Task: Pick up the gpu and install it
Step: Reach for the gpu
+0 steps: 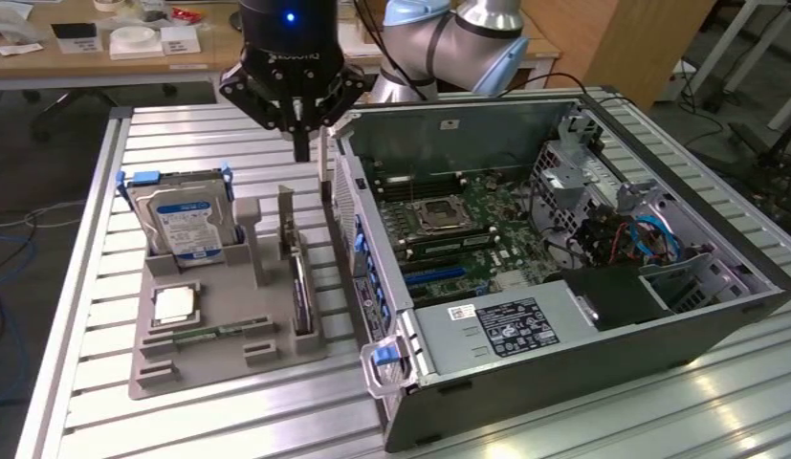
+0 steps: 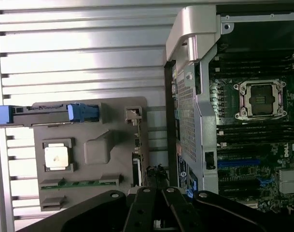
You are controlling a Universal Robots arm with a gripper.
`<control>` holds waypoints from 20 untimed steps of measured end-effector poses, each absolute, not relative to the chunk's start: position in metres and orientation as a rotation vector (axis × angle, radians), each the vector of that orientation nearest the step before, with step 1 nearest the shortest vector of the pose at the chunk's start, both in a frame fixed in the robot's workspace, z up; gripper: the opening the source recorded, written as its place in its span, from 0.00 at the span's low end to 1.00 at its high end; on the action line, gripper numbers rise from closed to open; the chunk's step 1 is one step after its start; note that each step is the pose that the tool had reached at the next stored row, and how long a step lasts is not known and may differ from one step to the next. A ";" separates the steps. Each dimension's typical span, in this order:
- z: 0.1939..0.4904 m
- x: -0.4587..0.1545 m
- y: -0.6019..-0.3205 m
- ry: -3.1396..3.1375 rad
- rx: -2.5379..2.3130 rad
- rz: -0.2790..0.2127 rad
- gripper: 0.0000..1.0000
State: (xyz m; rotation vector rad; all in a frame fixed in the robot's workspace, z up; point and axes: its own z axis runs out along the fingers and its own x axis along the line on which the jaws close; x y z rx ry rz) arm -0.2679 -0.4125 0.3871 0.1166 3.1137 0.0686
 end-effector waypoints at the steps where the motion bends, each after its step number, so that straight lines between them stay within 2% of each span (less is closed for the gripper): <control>1: 0.387 -0.268 -0.415 3.114 0.117 0.069 0.11; 20: 0.387 -0.273 -0.458 3.114 0.116 0.069 0.11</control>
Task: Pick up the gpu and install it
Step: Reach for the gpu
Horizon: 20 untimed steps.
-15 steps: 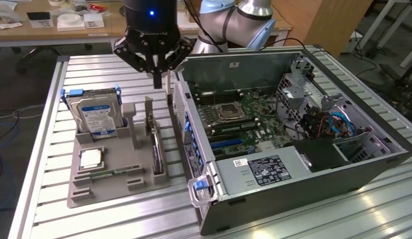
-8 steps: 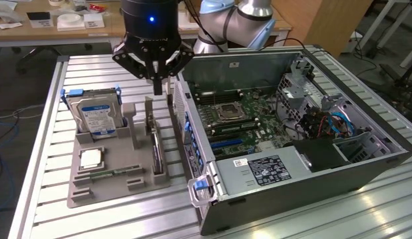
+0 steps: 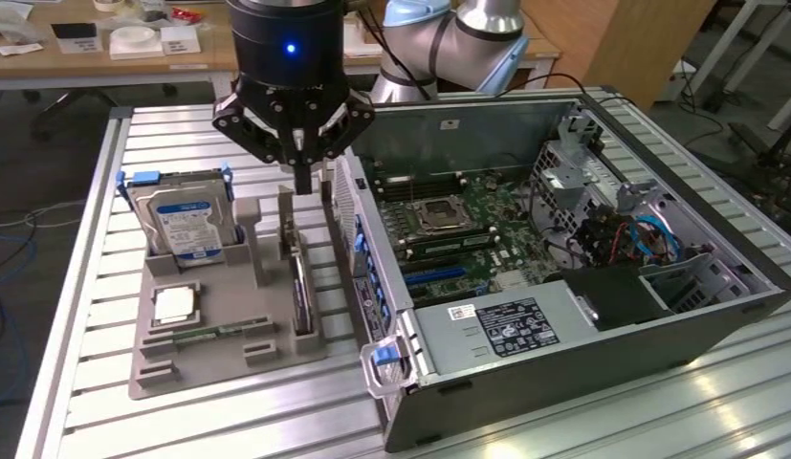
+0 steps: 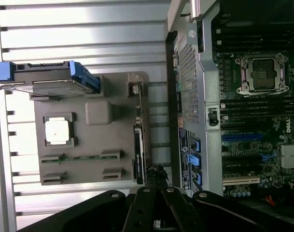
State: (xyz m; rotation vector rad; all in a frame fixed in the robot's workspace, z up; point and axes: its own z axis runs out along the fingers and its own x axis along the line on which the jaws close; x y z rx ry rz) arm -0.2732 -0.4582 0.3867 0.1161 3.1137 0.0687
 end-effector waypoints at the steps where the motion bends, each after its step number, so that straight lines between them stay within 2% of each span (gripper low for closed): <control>1: 0.387 -0.273 -0.458 3.114 0.116 0.069 0.11; 20: 0.385 -0.287 -0.460 3.114 0.116 0.069 0.11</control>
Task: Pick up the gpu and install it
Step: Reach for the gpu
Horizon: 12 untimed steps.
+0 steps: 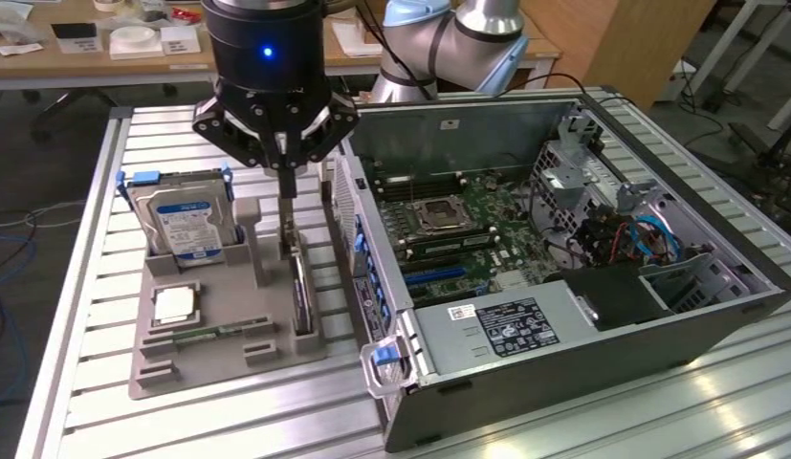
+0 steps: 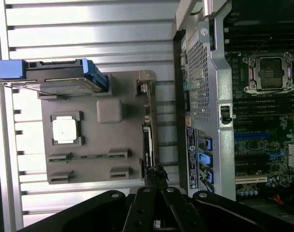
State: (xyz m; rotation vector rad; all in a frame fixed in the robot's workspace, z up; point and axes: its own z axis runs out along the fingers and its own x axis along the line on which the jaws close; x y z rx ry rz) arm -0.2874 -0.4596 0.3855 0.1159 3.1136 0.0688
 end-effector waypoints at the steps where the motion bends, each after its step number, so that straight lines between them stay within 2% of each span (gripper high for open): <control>1: 0.385 -0.288 -0.460 3.114 0.116 0.069 0.11; 12: 0.384 -0.290 -0.459 3.114 0.116 0.069 0.11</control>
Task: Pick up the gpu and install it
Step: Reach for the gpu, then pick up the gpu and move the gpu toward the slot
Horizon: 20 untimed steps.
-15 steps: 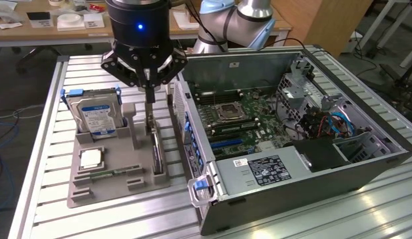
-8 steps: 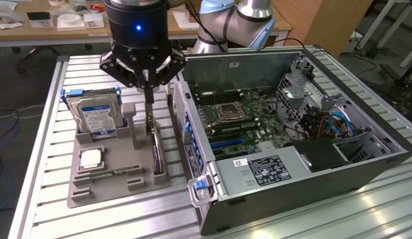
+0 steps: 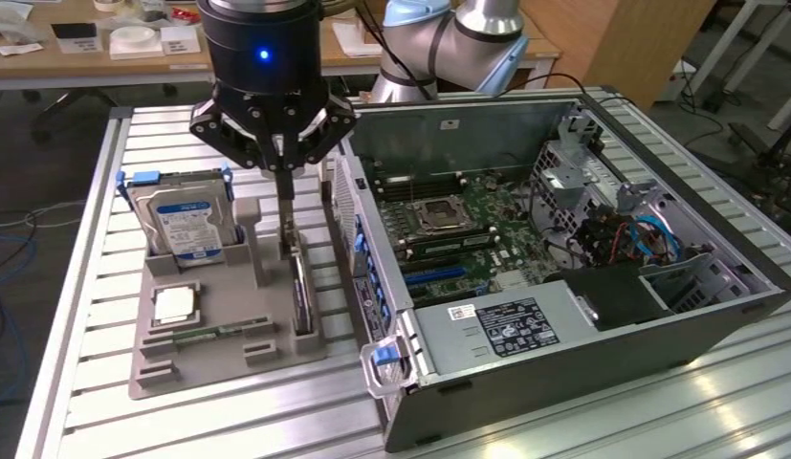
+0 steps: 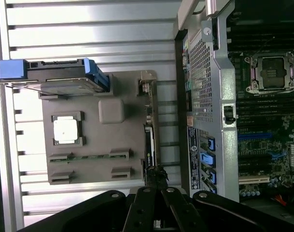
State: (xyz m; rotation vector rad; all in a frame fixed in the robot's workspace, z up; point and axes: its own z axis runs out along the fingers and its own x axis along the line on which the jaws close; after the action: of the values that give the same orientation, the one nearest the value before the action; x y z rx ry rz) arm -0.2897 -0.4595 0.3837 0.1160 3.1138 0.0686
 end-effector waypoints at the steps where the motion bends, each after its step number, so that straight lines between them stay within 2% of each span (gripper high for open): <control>1: 0.384 -0.290 -0.459 3.114 0.116 0.069 0.11; 20: 0.384 -0.290 -0.457 3.114 0.115 0.069 0.11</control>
State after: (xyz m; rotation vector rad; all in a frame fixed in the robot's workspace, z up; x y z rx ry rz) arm -0.2897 -0.4572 0.3835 0.1147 3.1138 0.0687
